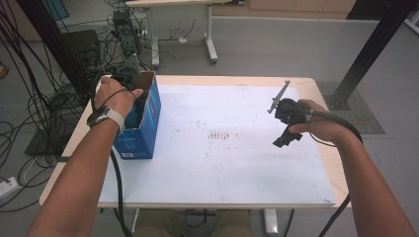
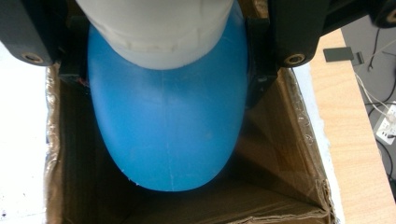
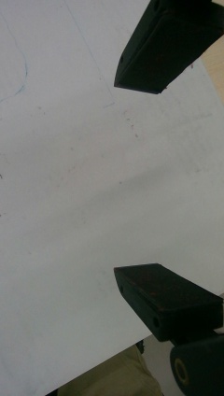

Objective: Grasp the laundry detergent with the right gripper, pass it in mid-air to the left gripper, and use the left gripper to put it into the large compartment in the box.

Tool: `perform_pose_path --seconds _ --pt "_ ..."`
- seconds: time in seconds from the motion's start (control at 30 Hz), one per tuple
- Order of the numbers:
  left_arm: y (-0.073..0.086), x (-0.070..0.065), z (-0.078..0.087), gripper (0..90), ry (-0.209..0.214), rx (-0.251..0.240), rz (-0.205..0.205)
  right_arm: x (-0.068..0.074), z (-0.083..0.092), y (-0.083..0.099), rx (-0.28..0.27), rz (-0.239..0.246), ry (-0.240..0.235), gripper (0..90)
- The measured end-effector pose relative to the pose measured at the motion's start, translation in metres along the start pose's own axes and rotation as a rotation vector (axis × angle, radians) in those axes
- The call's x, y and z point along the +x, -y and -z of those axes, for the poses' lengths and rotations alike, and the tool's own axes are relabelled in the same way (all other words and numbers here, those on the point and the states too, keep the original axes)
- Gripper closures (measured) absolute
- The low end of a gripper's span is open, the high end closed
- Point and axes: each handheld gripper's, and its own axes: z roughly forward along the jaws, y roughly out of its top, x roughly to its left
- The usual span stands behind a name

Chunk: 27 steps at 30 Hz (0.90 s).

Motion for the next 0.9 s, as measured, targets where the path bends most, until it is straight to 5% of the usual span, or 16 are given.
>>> perform_pose_path --seconds 0.9 --pt "0.001 0.005 -0.015 37.4 0.02 -0.009 0.002 0.0 -0.002 0.0 0.008 -0.003 -0.004 8.4"
